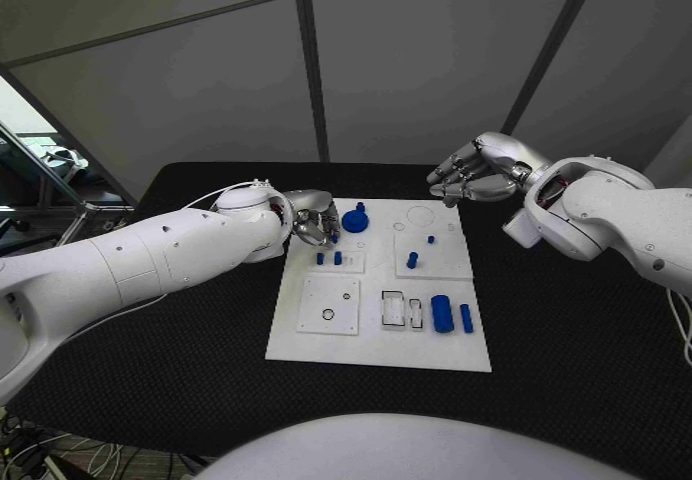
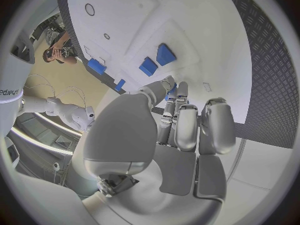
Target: Assemble the parts on the task board
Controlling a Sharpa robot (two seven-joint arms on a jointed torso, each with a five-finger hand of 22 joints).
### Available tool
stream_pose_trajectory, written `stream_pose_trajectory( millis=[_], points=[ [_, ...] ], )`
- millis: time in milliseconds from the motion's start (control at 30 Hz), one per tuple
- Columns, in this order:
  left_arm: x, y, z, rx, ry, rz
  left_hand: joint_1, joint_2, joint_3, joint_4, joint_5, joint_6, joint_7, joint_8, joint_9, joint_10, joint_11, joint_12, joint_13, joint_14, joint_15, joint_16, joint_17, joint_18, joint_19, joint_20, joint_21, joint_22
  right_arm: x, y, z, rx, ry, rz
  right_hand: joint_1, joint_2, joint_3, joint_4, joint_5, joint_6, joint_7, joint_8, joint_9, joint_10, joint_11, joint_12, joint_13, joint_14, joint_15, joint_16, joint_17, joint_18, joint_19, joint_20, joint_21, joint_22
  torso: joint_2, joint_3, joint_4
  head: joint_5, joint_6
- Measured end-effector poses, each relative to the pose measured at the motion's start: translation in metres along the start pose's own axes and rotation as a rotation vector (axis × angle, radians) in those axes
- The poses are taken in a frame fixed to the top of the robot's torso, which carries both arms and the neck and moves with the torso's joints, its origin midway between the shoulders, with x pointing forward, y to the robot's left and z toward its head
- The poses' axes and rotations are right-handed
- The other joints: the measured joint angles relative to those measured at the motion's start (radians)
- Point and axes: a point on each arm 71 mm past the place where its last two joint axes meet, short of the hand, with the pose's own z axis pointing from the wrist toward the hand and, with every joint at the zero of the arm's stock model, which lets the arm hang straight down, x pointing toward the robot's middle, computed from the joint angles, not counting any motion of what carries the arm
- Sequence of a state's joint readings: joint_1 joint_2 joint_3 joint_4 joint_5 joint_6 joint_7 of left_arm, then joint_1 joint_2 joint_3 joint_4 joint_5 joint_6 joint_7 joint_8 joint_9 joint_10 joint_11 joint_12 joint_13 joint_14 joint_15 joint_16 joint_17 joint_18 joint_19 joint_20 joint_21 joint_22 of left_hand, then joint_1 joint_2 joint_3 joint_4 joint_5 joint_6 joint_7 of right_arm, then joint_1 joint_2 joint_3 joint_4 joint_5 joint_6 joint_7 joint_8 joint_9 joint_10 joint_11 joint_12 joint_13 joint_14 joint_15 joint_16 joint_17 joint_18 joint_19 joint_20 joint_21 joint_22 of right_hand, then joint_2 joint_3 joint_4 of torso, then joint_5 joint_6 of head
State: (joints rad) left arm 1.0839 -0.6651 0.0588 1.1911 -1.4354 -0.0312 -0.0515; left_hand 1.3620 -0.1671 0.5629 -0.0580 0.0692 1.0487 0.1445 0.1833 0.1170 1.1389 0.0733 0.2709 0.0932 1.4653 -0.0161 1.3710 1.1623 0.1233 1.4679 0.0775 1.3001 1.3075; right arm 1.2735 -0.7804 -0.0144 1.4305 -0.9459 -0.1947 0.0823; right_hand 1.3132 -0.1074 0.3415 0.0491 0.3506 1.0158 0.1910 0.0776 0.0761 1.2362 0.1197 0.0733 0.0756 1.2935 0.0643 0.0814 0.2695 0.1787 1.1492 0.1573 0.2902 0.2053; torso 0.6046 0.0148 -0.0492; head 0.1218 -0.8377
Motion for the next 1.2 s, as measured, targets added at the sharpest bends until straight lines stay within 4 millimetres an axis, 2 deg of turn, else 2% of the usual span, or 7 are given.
stream_pose_trajectory(
  millis=[433, 700, 767, 900, 1000, 1100, 1200],
  points=[
    [0.002, 0.001, 0.0, -0.005, 0.01, 0.001, -0.005, -0.005, 0.0, 0.0, 0.0, -0.097, 0.011, -0.082, -0.039, 0.007, 0.008, -0.025, 0.005, 0.0, 0.007, 0.004, -0.007, 0.0, 0.0, 0.007, 0.004, 0.0, 0.0, 0.0, 0.0, 0.001, 0.002, -0.001, 0.0, 0.0, 0.0, 0.0, 0.0, 0.0, 0.0, 0.0, 0.0, 0.0, 0.0, 0.0, 0.0, 0.0, 0.0, 0.0, 0.0, 0.0, 0.0, 0.0, 0.0, 0.0, 0.0, -0.0002, 0.0004, 0.002, 0.001],
    [0.001, 0.003, -0.001, -0.014, 0.011, 0.001, -0.009, -0.009, -0.003, -0.003, 0.0, -0.108, 0.018, -0.09, -0.044, 0.006, 0.008, -0.032, 0.006, 0.0, 0.007, 0.004, -0.008, 0.0, 0.0, 0.007, 0.004, 0.0, 0.0, -0.001, 0.0, 0.005, 0.007, -0.023, 0.0, 0.0, 0.0, 0.0, 0.0, 0.0, 0.0, 0.0, 0.0, -0.004, -0.004, 0.0, -0.001, 0.0, 0.0, 0.0, 0.002, 0.0, 0.002, -0.002, -0.004, -0.001, 0.0, 0.0001, 0.0004, 0.001, 0.0],
    [0.001, 0.006, -0.002, -0.019, 0.011, 0.001, -0.009, -0.009, -0.003, -0.003, 0.0, -0.11, 0.016, -0.09, -0.046, 0.006, 0.008, -0.032, 0.006, 0.0, 0.007, 0.004, -0.008, 0.0, 0.0, 0.007, 0.004, 0.0, 0.0, -0.001, 0.0, 0.008, 0.009, -0.039, 0.004, 0.004, 0.0, -0.012, -0.006, 0.0, 0.0, 0.0, 0.0, -0.011, -0.004, 0.0, -0.003, 0.009, -0.009, 0.0, 0.007, 0.0, 0.02, -0.005, -0.004, 0.0, 0.0, 0.0, 0.0004, 0.001, 0.0],
    [-0.001, 0.012, -0.006, -0.031, 0.007, 0.002, -0.009, -0.009, -0.003, -0.003, 0.0, -0.111, 0.015, -0.09, -0.046, 0.006, 0.008, -0.032, 0.006, 0.0, 0.007, 0.004, -0.008, 0.0, -0.003, 0.01, 0.004, 0.0, -0.001, -0.003, -0.001, 0.016, 0.009, -0.094, 0.042, 0.015, 0.004, -0.037, -0.058, 0.008, -0.008, 0.008, 0.002, -0.016, -0.006, 0.003, -0.003, 0.083, -0.03, 0.04, 0.032, 0.0, 0.08, -0.027, 0.042, 0.024, 0.0, -0.0003, 0.0005, -0.001, 0.002],
    [-0.005, 0.02, -0.012, -0.041, -0.007, -0.004, -0.009, -0.009, -0.005, -0.001, 0.0, -0.1, 0.014, -0.084, -0.045, 0.006, 0.008, -0.037, 0.008, 0.0, 0.007, 0.004, -0.01, 0.0, -0.003, 0.01, -0.006, 0.0, -0.002, -0.005, -0.002, 0.022, 0.009, -0.163, 0.062, 0.022, 0.007, -0.054, -0.104, 0.02, -0.02, 0.015, 0.004, -0.004, -0.019, 0.012, -0.003, 0.15, -0.049, 0.081, 0.062, 0.0, 0.128, -0.048, 0.089, 0.051, -0.001, -0.0005, 0.0006, -0.004, 0.005],
    [-0.013, 0.028, -0.02, -0.05, -0.039, -0.024, -0.009, -0.009, -0.007, 0.001, 0.0, -0.066, 0.012, -0.065, -0.04, 0.007, 0.008, -0.043, 0.009, 0.0, 0.007, 0.004, -0.03, 0.0, -0.003, 0.01, -0.052, -0.016, -0.002, -0.006, -0.002, 0.025, 0.012, -0.243, 0.065, 0.025, 0.015, -0.062, -0.125, 0.033, -0.033, 0.015, 0.004, 0.0, -0.03, 0.016, -0.003, 0.171, -0.064, 0.138, 0.109, 0.0, 0.169, -0.072, 0.15, 0.089, -0.001, -0.0006, 0.0006, -0.007, 0.01],
    [-0.024, 0.039, -0.031, -0.055, -0.085, -0.067, -0.012, -0.012, -0.011, 0.005, 0.0, -0.051, 0.017, -0.057, -0.04, 0.005, 0.01, -0.043, 0.012, -0.004, 0.012, -0.013, -0.062, -0.001, -0.026, 0.018, -0.129, -0.078, 0.002, -0.009, -0.003, 0.029, 0.019, -0.341, 0.065, 0.025, 0.029, -0.07, -0.136, 0.038, -0.038, 0.015, 0.004, -0.002, -0.034, 0.02, -0.003, 0.172, -0.064, 0.207, 0.165, 0.0, 0.179, -0.079, 0.205, 0.131, -0.002, -0.0005, 0.0006, -0.011, 0.017]
  ],
)
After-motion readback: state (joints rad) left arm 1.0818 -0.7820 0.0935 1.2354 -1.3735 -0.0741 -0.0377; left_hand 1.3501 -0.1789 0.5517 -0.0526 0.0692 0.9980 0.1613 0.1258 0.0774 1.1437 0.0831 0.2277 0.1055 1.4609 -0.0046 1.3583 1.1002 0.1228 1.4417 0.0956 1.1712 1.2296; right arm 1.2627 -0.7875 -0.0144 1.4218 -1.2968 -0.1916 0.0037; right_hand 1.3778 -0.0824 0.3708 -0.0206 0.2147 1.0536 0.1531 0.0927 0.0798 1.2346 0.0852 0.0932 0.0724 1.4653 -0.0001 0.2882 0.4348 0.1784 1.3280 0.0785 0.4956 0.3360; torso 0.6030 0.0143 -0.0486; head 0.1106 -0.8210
